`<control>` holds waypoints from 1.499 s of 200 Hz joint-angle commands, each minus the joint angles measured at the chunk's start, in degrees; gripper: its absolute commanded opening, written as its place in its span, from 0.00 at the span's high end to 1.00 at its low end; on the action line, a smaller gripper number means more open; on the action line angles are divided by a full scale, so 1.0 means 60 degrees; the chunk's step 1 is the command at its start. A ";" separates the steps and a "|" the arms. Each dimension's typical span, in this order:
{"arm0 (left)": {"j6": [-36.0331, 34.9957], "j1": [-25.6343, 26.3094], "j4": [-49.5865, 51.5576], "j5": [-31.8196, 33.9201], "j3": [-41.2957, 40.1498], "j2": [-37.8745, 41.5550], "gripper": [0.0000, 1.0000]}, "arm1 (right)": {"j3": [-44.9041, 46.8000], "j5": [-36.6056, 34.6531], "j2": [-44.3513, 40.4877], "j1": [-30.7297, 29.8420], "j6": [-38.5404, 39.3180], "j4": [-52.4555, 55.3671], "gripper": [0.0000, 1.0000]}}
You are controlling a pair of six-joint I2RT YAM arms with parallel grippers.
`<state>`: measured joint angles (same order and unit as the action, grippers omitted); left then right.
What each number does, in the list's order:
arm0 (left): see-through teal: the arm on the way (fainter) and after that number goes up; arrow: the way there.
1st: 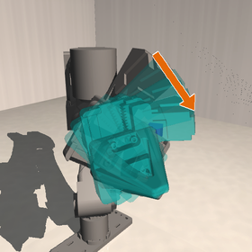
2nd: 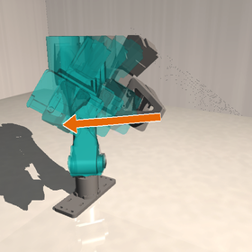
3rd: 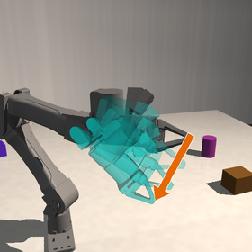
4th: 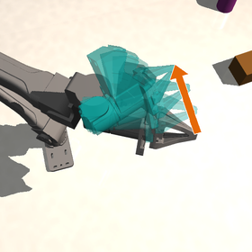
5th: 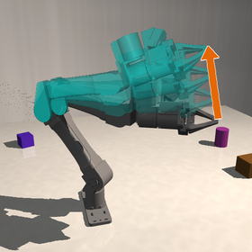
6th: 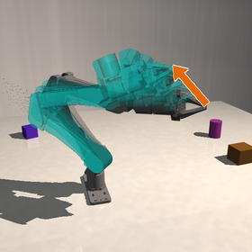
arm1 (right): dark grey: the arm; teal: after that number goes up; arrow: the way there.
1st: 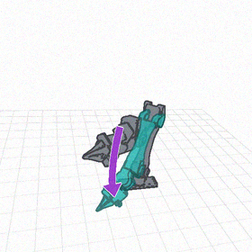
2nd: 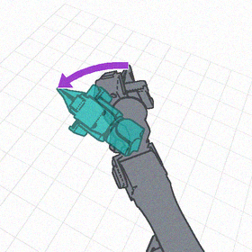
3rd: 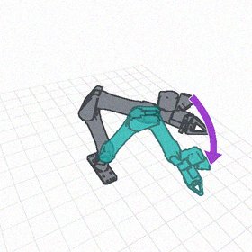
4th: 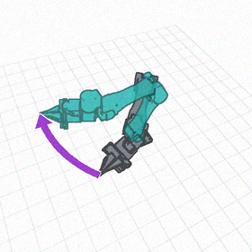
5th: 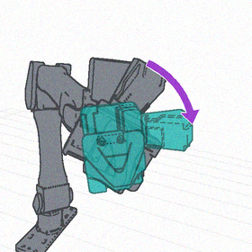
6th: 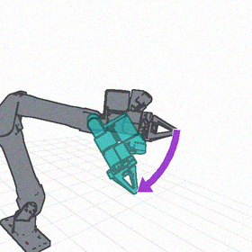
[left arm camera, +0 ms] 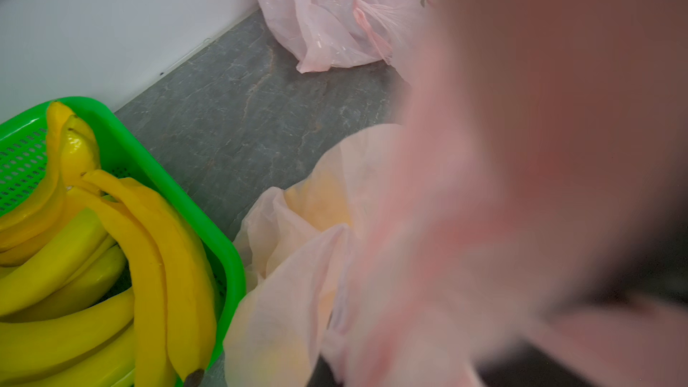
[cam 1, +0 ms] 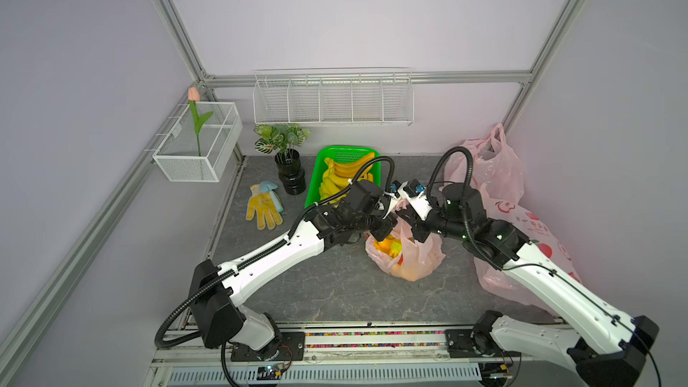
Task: Place the banana into a plastic bag & tie a knot
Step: Cross the plastic bag at the center of the board.
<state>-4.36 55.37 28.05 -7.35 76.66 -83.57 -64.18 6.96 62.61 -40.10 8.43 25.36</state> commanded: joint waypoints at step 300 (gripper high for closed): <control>0.0131 -0.0494 -0.1790 -0.2188 -0.1417 0.1309 1.00 | 0.1335 0.1023 -0.1193 -0.0791 0.0228 -0.1273 0.74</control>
<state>-3.99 52.80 22.09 -21.89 66.37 -74.81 -57.28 11.99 57.34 -44.27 11.00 18.15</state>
